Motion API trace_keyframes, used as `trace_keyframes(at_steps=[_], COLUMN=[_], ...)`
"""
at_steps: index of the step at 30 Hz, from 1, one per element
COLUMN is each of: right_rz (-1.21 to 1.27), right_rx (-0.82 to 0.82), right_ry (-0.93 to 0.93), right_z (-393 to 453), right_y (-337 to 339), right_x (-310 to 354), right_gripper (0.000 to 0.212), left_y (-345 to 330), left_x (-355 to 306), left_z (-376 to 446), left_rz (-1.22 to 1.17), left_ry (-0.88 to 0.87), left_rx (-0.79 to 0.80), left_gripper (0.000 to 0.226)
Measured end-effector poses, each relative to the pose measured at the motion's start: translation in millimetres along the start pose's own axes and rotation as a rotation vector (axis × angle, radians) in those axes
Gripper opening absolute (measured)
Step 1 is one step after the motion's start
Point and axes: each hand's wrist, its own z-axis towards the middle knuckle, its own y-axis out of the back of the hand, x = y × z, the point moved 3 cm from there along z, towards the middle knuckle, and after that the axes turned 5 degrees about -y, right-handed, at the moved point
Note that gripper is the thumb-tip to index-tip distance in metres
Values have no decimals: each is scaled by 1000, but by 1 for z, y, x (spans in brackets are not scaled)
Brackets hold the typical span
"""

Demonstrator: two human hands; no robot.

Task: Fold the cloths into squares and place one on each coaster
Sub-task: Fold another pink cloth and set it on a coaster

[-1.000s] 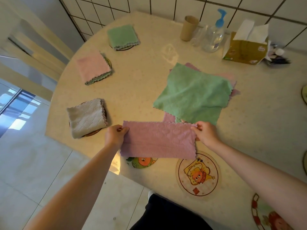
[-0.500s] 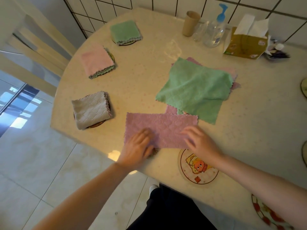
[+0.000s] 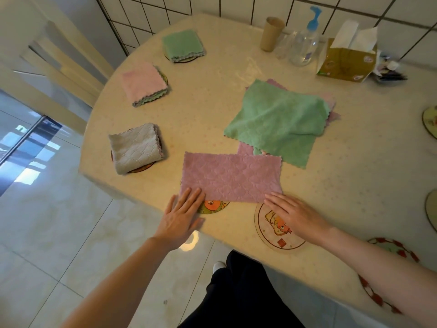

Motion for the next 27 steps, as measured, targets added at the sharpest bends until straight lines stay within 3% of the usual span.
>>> trace_keyframes(at_steps=[4,10,13,18,20,24,25,27], right_rz=[-15,-43,-38,-19,-2,-14,-15,-35], right_rx=[-12,-85,-87,-139,-194,-295,-316,-353], right_ry=[-33,-42,-55,-28,21,167,192,254], right_z=[2,23,30,30,23,-5,-13,-29], right_y=[3,11,15,35,41,44,44,44], right_x=[0,9,11,11,15,28,32,39], right_gripper=[81,52,53,66,61,30,23,30], left_y=[1,5,8,11,16,16,12,5], left_x=[14,4,-10,-44,-66,-129,-138,-154], left_z=[-13,-8,-2,14,19,24,25,26], left_rz=[-49,22,66,34,-9,-63,-57,-56], left_ry=[77,131,206,423,355,-54,-90,-74], left_rx=[-3,-64,-109,-34,-59,-139,-164,-205], left_gripper=[72,72,63,72,72,73,73,69])
